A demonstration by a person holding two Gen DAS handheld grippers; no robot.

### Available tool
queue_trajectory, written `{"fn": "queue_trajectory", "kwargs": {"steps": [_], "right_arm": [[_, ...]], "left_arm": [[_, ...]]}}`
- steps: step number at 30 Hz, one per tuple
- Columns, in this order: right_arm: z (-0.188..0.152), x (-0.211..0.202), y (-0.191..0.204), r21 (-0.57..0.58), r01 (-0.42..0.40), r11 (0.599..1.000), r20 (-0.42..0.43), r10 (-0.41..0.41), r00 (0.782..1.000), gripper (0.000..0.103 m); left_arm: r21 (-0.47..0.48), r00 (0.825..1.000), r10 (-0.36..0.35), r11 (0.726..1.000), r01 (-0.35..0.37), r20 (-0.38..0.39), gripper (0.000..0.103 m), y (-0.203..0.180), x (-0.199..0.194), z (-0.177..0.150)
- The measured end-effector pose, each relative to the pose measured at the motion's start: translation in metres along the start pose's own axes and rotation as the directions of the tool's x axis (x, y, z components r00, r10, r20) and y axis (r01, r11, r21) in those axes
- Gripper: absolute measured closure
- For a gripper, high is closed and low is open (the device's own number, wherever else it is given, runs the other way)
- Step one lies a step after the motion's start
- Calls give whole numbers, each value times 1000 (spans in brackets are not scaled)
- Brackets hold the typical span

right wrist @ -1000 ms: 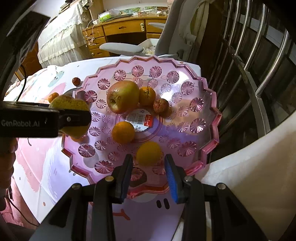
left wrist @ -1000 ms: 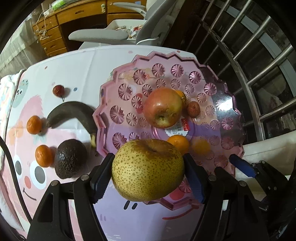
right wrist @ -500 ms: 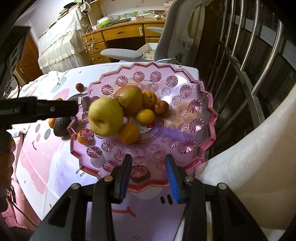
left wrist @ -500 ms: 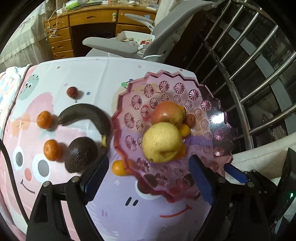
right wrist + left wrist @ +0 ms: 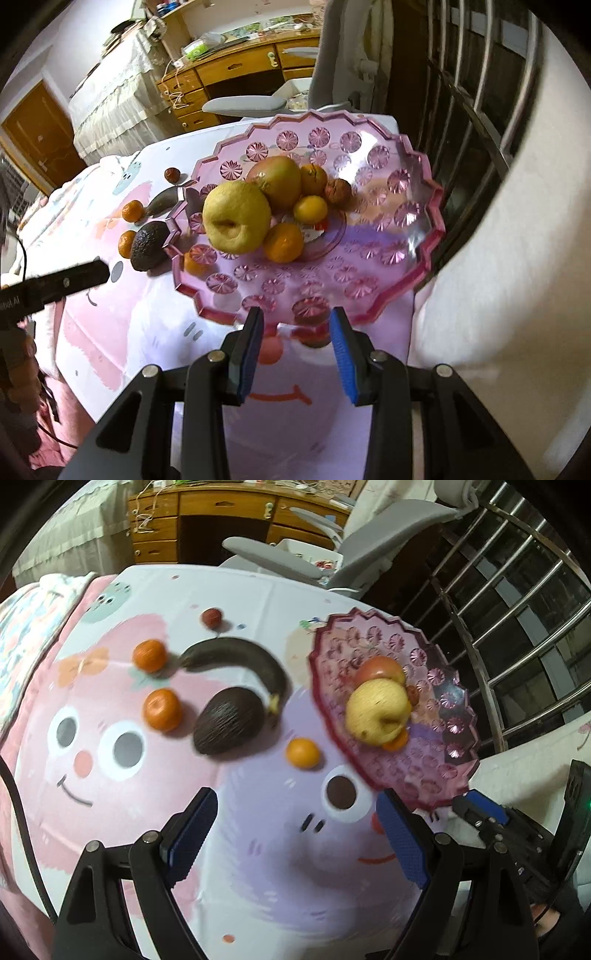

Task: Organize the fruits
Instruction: 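Move both grippers back toward the oranges on the cloth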

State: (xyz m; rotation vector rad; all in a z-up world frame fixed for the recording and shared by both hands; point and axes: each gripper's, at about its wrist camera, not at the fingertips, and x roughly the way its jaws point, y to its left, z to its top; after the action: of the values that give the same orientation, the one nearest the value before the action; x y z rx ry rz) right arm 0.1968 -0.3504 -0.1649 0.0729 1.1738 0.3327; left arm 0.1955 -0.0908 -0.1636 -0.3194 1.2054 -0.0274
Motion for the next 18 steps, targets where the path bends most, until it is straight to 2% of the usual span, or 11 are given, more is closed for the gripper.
{"fn": "queue_trajectory", "kwargs": {"steps": [9, 18], "right_arm": [[-24, -6, 14, 148, 14, 989, -30, -9, 1000, 64], [-53, -2, 49, 350, 37, 936, -48, -21, 999, 61]], "left_arm": [[-11, 1000, 6, 1000, -6, -17, 16, 58, -25, -16], [62, 999, -14, 998, 16, -33, 16, 108, -47, -10]]}}
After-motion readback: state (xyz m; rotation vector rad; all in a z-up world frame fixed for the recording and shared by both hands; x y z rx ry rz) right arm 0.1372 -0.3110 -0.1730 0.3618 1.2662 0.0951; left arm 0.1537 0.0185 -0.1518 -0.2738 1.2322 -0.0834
